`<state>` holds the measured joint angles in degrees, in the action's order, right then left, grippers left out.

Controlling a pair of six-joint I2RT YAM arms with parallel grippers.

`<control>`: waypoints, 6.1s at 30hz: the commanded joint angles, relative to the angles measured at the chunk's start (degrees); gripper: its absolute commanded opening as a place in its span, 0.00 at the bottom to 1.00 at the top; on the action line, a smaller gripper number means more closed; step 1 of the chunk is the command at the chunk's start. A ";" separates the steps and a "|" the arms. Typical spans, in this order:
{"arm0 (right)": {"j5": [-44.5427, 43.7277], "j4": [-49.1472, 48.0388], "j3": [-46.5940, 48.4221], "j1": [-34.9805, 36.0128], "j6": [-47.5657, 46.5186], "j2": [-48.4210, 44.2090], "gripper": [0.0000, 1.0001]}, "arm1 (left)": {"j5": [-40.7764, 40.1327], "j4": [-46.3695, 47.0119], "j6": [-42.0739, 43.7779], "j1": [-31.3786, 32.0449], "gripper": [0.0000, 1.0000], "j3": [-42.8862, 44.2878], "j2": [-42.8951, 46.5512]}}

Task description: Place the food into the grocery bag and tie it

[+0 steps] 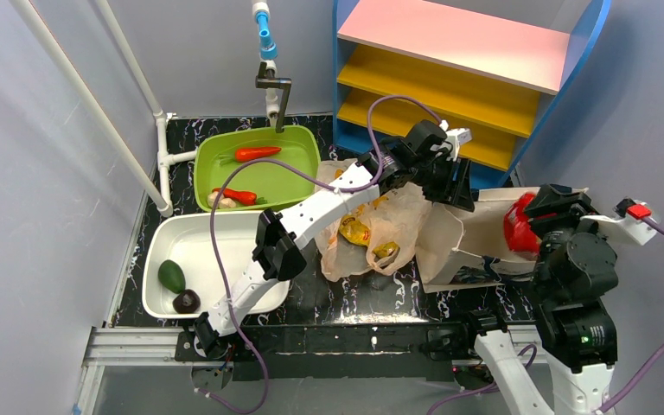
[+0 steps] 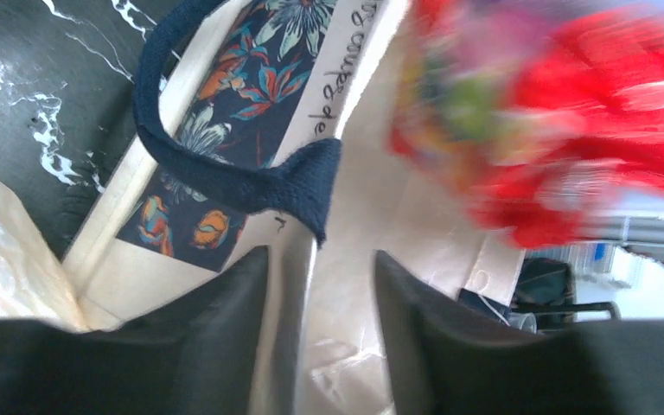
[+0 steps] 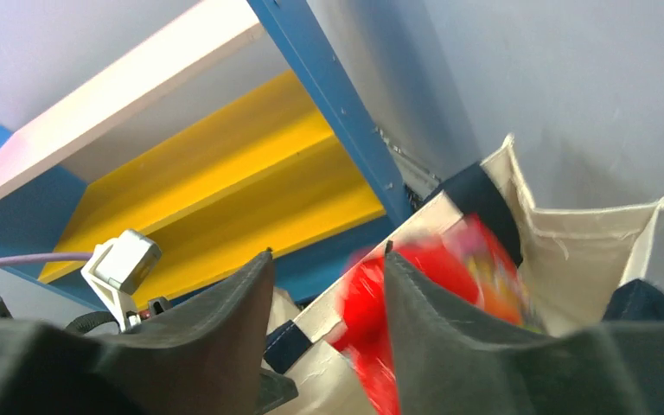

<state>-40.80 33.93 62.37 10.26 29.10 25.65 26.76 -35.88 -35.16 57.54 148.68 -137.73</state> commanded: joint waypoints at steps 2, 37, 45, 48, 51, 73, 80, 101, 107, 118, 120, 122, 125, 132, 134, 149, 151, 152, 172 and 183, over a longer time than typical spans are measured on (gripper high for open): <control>-0.67 -7.14 2.06 0.11 -2.67 -2.91 0.66 | 1.22 0.19 0.22 -0.32 0.64 -1.06 8.55; 46.57 -1.17 20.27 15.66 -16.13 26.91 0.68 | -8.44 -10.60 26.49 -4.43 0.51 -58.11 55.26; 42.35 -0.53 20.10 20.29 -15.58 28.19 0.68 | -18.90 -6.68 39.30 -0.07 0.48 -65.34 54.34; 41.11 2.09 19.63 20.75 -15.57 27.09 0.68 | -19.87 2.78 52.31 0.20 0.48 -74.07 57.48; 38.19 3.68 18.27 20.94 -14.81 24.87 0.68 | -17.11 15.95 65.74 0.22 0.51 -86.61 59.64; 39.39 12.54 20.60 21.04 -12.82 21.14 0.66 | -17.16 54.64 72.83 -4.32 0.45 -104.11 49.45; 39.57 14.61 20.72 21.03 -13.28 19.80 0.66 | -15.80 55.17 73.92 -5.67 0.45 -101.64 44.69; 44.14 13.62 18.07 21.07 -16.20 19.23 0.66 | -16.21 56.13 71.24 -5.74 0.42 -98.21 37.68; 43.94 13.50 17.22 21.02 -15.68 18.35 0.66 | -16.03 57.84 70.24 -5.94 0.39 -98.30 36.42; 43.69 14.48 18.73 21.03 -16.39 19.46 0.66 | -16.29 59.42 69.45 -5.90 0.25 -97.58 34.20; 43.62 14.36 19.09 21.08 -16.05 19.76 0.66 | -16.27 58.96 69.24 -5.93 0.11 -97.21 34.45; 43.29 14.05 19.23 21.01 -15.42 19.88 0.66 | -16.32 57.37 69.22 -5.87 0.00 -96.69 35.39; 42.62 13.47 19.43 21.03 -14.98 20.04 0.66 | -16.73 54.72 68.79 -5.91 0.00 -96.14 38.05; 41.09 10.57 19.83 21.03 -15.33 21.26 0.66 | -18.67 44.78 68.30 -5.88 0.00 -94.50 46.50; 41.09 9.37 19.61 21.07 -15.23 21.79 0.66 | -19.67 41.92 68.41 -5.88 0.00 -93.58 48.51; 41.14 1.88 20.95 20.98 -15.22 26.12 0.66 | -19.61 24.94 66.74 -5.90 0.00 -84.54 59.30; 38.55 1.02 20.95 21.02 -15.30 26.12 0.66 | -19.52 23.27 66.58 -5.94 0.00 -83.12 60.34; 37.74 0.65 21.02 21.00 -15.48 26.12 0.66 | -19.67 22.47 66.37 -5.90 0.00 -82.25 60.77; 30.31 -5.56 23.09 20.99 -19.33 26.85 0.67 | -8.19 19.71 48.41 -11.01 0.00 -67.91 64.49; 28.96 -6.11 22.11 20.97 -20.40 25.87 0.68 | -0.57 22.05 36.88 -14.15 0.00 -61.93 66.10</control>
<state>-10.20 31.42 83.35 30.94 10.11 52.45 22.55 -15.79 6.59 44.49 81.95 -73.43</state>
